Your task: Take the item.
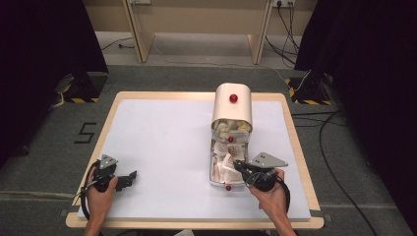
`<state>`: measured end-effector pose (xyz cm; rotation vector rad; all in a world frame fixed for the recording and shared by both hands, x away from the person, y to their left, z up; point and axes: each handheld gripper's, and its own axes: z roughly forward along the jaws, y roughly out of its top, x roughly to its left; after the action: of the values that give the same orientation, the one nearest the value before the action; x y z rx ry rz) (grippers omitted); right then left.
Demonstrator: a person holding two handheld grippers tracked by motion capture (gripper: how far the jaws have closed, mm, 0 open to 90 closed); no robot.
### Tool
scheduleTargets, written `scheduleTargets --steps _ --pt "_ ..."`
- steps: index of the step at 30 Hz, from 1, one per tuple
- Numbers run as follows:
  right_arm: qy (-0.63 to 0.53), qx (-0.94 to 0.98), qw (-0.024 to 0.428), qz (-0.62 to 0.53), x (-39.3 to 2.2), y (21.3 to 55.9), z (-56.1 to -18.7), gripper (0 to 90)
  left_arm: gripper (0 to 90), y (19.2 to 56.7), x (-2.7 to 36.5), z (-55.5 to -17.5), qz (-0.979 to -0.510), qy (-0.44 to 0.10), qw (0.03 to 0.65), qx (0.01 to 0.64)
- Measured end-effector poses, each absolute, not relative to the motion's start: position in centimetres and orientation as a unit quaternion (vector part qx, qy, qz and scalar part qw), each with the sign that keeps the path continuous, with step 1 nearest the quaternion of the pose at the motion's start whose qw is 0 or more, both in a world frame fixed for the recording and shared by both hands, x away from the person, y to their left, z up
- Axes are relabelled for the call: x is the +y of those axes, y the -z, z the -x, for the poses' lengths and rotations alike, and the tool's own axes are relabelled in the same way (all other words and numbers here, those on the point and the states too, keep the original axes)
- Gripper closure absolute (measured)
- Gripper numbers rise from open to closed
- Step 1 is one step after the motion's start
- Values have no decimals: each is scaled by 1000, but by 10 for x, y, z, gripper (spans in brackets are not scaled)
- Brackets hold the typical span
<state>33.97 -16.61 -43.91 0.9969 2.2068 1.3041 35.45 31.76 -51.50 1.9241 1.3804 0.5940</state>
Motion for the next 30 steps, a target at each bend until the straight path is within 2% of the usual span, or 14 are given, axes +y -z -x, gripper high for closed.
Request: scheduleTargets --steps 30 --pt "-487 759 216 -375 -193 418 -339 845 90 515 318 -355 -740 -228 343 531"
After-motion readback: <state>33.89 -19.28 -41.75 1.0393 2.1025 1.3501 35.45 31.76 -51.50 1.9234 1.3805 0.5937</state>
